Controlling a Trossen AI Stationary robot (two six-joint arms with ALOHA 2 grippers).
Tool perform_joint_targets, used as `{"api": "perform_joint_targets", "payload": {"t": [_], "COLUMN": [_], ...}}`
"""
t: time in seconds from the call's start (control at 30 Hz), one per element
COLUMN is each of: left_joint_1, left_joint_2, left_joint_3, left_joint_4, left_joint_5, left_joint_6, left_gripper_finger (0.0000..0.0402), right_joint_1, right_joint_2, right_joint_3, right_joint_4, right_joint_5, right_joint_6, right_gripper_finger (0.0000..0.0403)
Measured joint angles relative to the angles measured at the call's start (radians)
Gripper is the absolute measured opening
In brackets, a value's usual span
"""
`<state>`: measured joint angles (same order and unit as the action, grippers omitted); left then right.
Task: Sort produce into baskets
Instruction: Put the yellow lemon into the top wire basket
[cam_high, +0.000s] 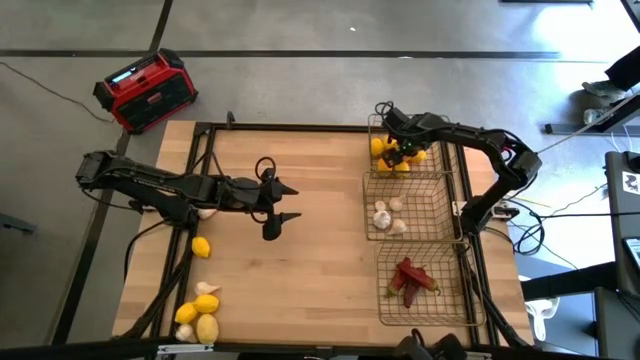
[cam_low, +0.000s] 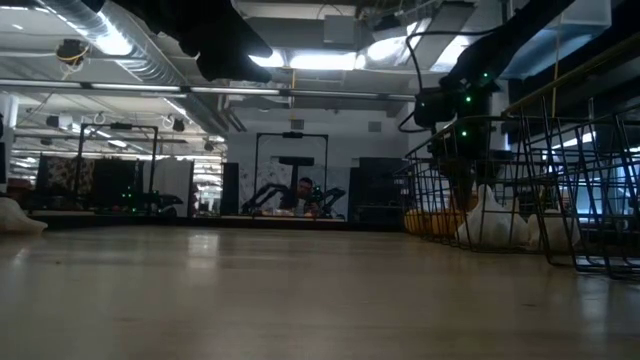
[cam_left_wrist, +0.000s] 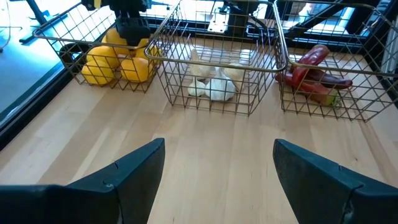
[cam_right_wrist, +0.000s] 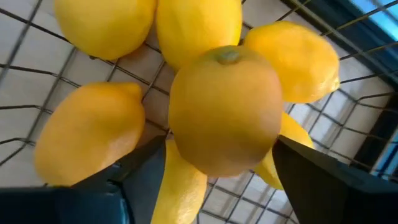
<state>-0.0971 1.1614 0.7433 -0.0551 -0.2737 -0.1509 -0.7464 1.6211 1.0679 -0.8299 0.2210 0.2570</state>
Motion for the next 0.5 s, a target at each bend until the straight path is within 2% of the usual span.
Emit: {"api": "perform_joint_targets", "payload": {"t": [0.23, 0.5], "left_joint_1": [0.000, 0.001], "left_joint_2": [0.000, 0.000], "left_joint_3": [0.000, 0.000], "left_joint_4": [0.026, 0.075], "left_joint_5": [0.000, 0.000], "left_joint_6": [0.000, -0.004], "left_gripper_finger": [0.0296, 0.0296], "right_joint_1": [0.001, 0.014], "right_joint_2": [-0.024, -0.140], "right_joint_3": [0.000, 0.014], "right_joint_4": [-0.001, 0.019], "right_joint_5": [0.051, 0.018], "right_joint_6": [-0.034, -0.037], "right_gripper_finger": [0.0297, 0.0298]}}
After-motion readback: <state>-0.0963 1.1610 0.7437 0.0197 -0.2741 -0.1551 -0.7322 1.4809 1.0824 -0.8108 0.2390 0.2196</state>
